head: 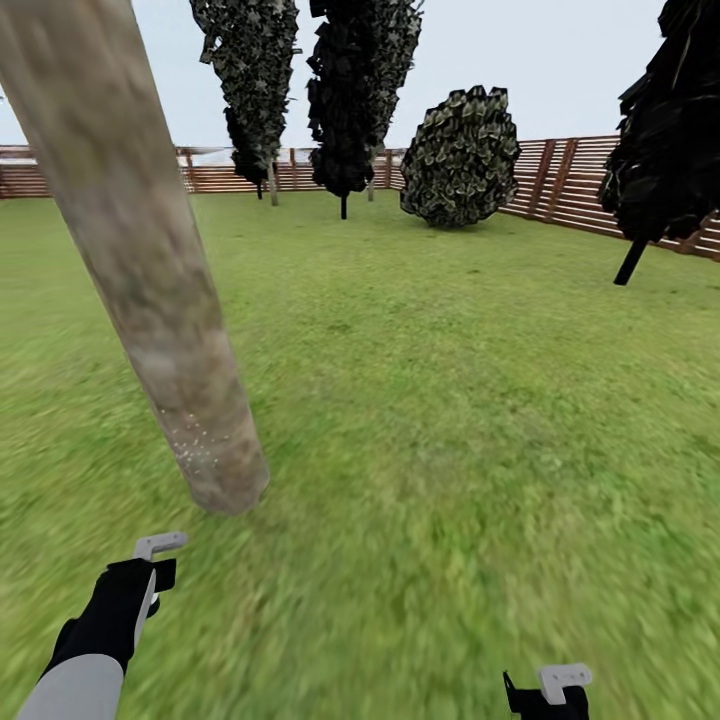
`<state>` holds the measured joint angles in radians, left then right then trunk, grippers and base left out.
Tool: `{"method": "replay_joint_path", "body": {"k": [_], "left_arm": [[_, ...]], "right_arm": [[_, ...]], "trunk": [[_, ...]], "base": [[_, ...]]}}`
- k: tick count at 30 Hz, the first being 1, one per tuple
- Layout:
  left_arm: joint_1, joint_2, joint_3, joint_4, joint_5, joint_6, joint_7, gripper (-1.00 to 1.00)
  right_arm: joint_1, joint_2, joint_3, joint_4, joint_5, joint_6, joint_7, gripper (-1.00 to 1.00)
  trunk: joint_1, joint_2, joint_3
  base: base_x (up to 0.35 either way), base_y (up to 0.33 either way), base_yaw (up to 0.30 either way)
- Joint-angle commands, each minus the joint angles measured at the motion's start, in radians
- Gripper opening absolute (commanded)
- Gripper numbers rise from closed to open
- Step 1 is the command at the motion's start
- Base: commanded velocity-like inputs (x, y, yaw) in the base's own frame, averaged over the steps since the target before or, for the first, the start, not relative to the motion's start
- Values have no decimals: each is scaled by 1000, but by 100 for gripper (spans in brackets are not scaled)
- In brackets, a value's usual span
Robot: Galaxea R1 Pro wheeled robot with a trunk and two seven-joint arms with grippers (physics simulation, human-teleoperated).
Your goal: In the garden, pick up the pesticide atomizer on the floor and spray pesticide onto both trees until each tree trunk is fully covered.
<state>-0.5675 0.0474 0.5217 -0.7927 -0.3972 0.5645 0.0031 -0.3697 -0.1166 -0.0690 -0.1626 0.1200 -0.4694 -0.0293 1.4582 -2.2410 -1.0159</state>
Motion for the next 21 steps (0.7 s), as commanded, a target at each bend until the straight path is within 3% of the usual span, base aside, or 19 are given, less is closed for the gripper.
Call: {"method": "replay_joint_path", "body": {"k": [1, 16, 21], "left_arm": [[0, 0, 0, 0, 0, 0, 0, -100], [0, 0, 1, 0, -1, 0, 0, -100], [0, 0, 1, 0, -2, 0, 0, -100]], "right_arm": [[0, 0, 0, 0, 0, 0, 0, 100], [0, 0, 0, 0, 0, 0, 0, 100], [0, 0, 0, 0, 0, 0, 0, 100]], "trunk": [[0, 0, 0], [0, 0, 0], [0, 0, 0]], "base": [[166, -245, 41], [166, -244, 2], [166, -245, 154]]}}
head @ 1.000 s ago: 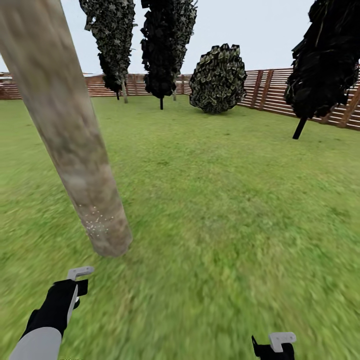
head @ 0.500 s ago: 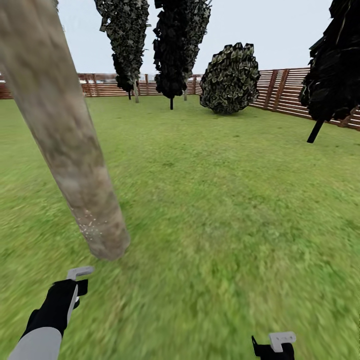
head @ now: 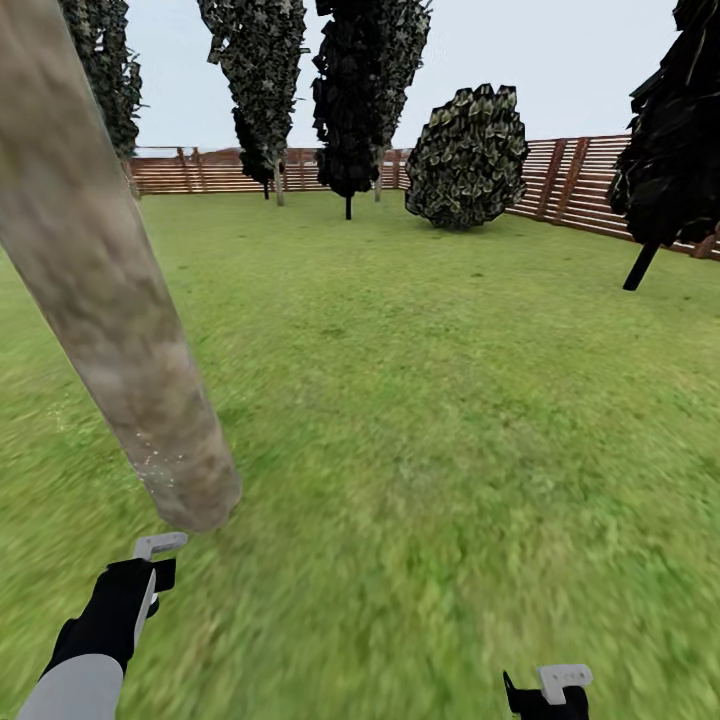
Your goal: In the garden, pick up the pesticide atomizer on the floor and spray pesticide onto both trees until each tree trunk is fully covered.
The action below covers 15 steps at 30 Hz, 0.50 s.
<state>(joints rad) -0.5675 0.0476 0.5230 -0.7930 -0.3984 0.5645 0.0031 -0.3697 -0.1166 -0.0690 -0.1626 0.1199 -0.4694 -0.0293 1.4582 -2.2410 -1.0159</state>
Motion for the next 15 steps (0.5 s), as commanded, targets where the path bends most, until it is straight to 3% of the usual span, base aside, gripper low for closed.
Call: {"method": "replay_joint_path", "body": {"k": [1, 10, 15], "left_arm": [[0, 0, 0, 0, 0, 0, 0, -100], [0, 0, 0, 0, 1, 0, 0, -100], [0, 0, 0, 0, 1, 0, 0, -100]], "right_arm": [[0, 0, 0, 0, 0, 0, 0, 100], [0, 1, 0, 0, 1, 0, -1, 100], [0, 2, 0, 0, 1, -1, -1, 100]], "trunk": [[0, 0, 0], [0, 0, 0], [0, 0, 0]], "base": [[166, -244, 216], [168, -244, 220], [173, -244, 20]]}}
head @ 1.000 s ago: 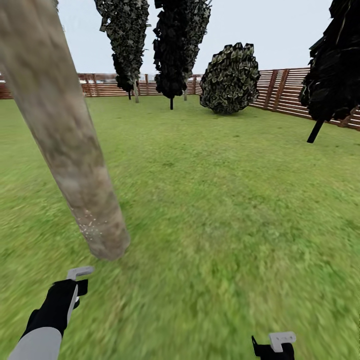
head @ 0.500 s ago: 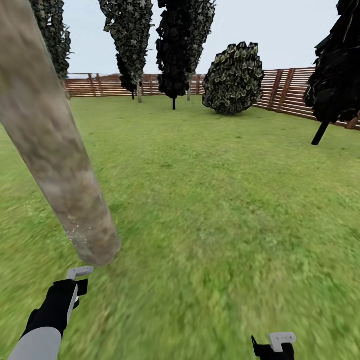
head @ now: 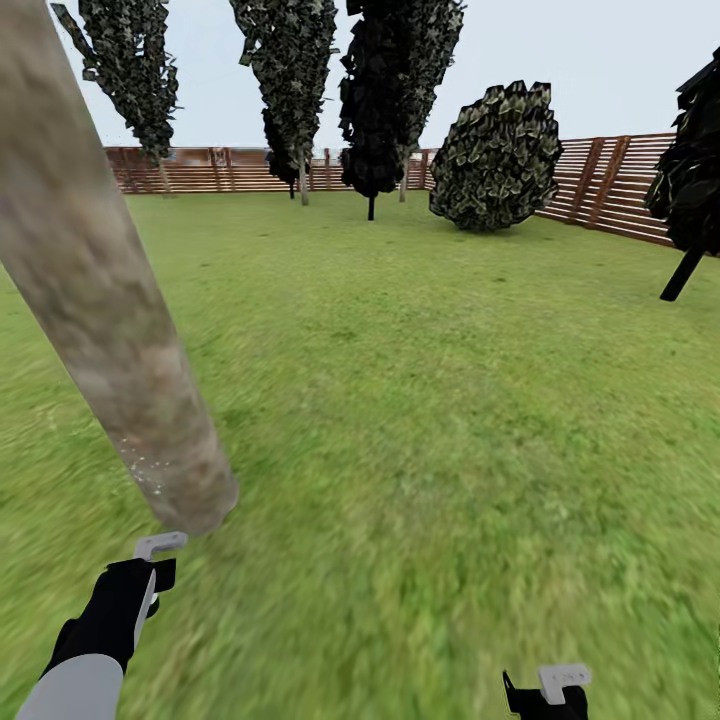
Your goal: In the garden, pick up the pesticide atomizer on the floor and spray pesticide onto both trees until each tree trunk is fully covered.
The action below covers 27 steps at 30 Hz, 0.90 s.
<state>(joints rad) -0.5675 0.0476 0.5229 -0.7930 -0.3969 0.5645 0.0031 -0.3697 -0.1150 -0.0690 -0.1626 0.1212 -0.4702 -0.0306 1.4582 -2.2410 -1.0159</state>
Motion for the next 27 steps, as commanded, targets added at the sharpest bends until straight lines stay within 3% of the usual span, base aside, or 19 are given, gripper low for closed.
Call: {"method": "replay_joint_path", "body": {"k": [1, 10, 27], "left_arm": [[0, 0, 0, 0, -1, 0, 0, -100], [0, 1, 4, 0, -1, 0, 0, -100], [0, 1, 2, 0, -1, 0, 0, -100]], "right_arm": [[0, 0, 0, 0, 0, 0, 0, 100], [0, 0, 0, 0, 0, -1, 0, 100], [0, 0, 0, 0, 0, -1, 0, 100]], "trunk": [[0, 0, 0], [0, 0, 0], [0, 0, 0]], "base": [[173, -244, 2], [177, -242, 27], [180, -239, 272]]}}
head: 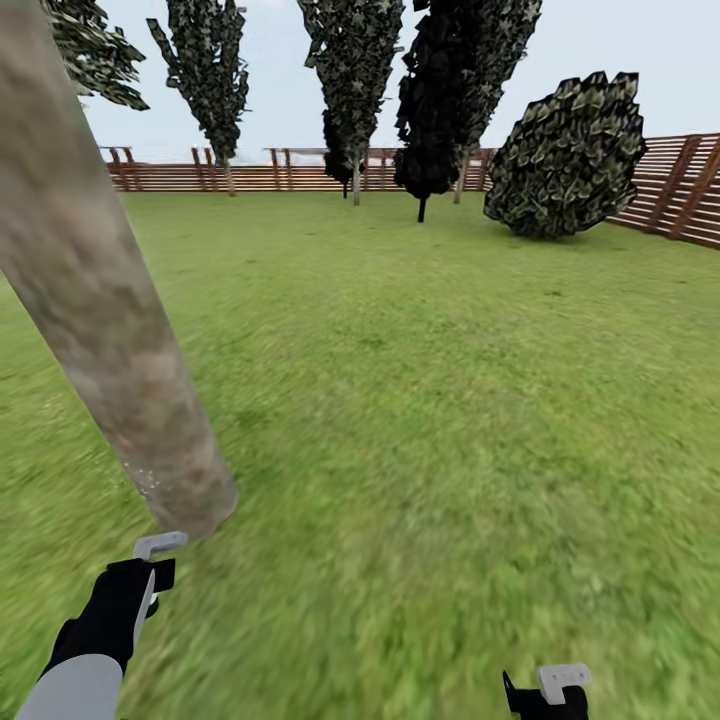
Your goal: In the garden, pick up the pesticide atomizer on the floor and spray pesticide onto both trees until each tree trunk is fully covered.
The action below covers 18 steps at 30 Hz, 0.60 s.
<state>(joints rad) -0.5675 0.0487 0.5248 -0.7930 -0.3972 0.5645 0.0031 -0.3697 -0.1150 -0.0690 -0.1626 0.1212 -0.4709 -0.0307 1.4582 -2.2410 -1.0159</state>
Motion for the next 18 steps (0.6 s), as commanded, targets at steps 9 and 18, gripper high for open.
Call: {"method": "replay_joint_path", "body": {"k": [9, 18], "left_arm": [[0, -1, -2, 0, -1, 0, 0, -100], [0, -1, -2, 1, 0, 0, 0, -100]], "right_arm": [[0, 0, 0, 0, 0, 0, 0, 100], [0, 0, 0, 0, 0, 0, 0, 100]], "trunk": [[0, 0, 0], [0, 0, 0]], "base": [[182, -237, 277], [196, -229, 277]]}}
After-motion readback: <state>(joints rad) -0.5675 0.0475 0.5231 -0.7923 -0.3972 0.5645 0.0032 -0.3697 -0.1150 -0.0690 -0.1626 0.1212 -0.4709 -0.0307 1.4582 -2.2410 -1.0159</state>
